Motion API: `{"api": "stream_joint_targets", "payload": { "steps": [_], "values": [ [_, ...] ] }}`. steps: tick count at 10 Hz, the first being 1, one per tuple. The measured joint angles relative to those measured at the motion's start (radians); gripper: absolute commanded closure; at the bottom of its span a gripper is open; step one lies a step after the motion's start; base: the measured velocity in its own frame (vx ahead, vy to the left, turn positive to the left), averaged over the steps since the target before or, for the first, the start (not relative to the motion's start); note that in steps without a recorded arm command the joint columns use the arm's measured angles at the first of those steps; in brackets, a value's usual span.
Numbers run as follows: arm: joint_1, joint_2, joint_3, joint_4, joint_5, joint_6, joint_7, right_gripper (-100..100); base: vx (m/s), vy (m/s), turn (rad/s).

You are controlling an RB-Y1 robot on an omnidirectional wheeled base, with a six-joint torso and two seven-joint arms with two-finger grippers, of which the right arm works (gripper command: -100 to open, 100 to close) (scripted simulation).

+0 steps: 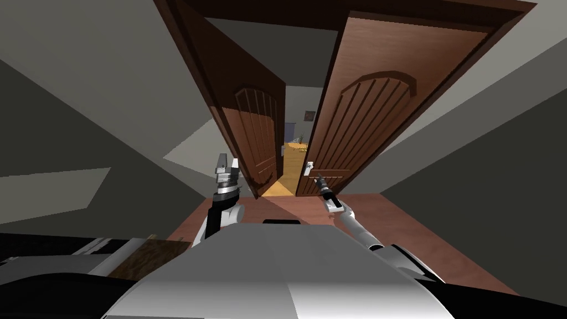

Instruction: Push the door open

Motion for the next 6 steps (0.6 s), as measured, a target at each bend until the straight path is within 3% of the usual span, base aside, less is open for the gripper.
{"api": "stream_joint_targets", "payload": {
  "steps": [3,6],
  "values": [
    [-0.015,-0.012,0.006,0.036,-0.009,-0.002,-0.010,-100,0.086,-0.040,0.039],
    [-0.027,-0.002,-0.003,0.051,-0.006,0.002,-0.005,-100,0.190,-0.014,0.047]
  ]
}}
